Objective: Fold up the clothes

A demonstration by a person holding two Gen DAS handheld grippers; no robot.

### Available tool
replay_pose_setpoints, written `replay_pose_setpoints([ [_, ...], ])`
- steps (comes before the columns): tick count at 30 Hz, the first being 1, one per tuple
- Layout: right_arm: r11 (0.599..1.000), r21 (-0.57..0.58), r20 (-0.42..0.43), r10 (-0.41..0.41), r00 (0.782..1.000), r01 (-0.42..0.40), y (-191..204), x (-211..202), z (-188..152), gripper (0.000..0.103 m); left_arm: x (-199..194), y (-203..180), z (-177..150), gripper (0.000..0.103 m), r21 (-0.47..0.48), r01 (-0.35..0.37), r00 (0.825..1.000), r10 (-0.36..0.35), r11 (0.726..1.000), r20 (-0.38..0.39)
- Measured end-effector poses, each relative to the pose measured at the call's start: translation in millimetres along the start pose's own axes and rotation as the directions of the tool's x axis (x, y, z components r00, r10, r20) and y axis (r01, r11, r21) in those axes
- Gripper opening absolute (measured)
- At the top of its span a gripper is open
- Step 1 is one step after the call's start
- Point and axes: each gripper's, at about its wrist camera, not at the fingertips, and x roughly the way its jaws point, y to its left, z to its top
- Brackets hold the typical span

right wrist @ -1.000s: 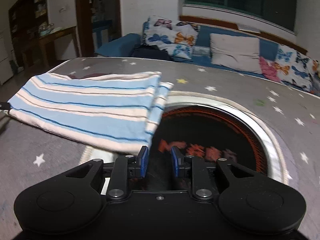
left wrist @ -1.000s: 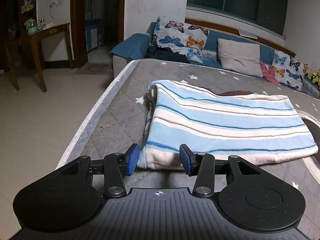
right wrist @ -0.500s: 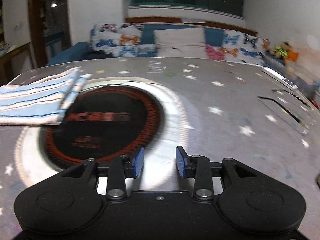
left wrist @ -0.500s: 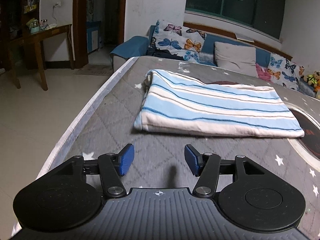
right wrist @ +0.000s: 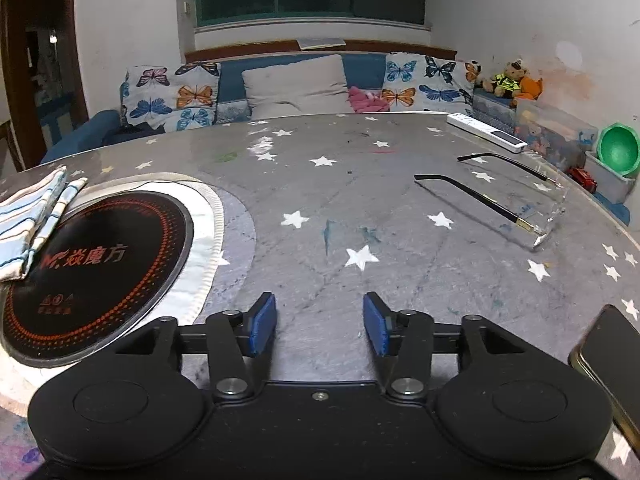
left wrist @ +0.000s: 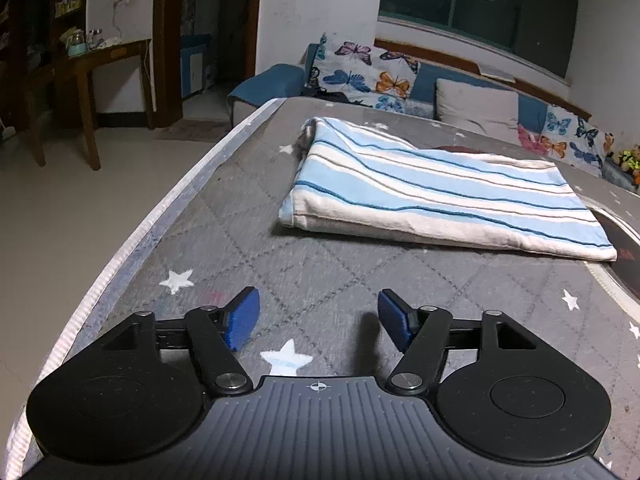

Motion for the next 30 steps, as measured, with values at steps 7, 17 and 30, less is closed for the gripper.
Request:
replay_pose_setpoints([
  [7, 1.000, 0.008, 0.020, -0.002, 1.000, 0.002, -15.2, 4.0, -2.6, 0.064, 5.3, -6.2, -3.5, 0.080, 0.045, -0.003, 1.000, 0.002, 0.999, 0.013],
  [17, 1.000, 0.008, 0.016, 0.007, 1.000, -0.007, -15.4, 4.6, -4.4, 0.069, 10.3, -13.2, -5.6, 0.090, 0.094, -0.005, 1.000, 0.005, 0.996, -0.005],
  [30, 1.000, 0.010, 0.004, 0.002, 1.000, -0.002, -15.7, 6.7, -3.3, 0.103, 12.4, -13.8, -5.2, 0.097, 0.097, 0.007, 1.000, -0.005, 0.995, -0.016],
])
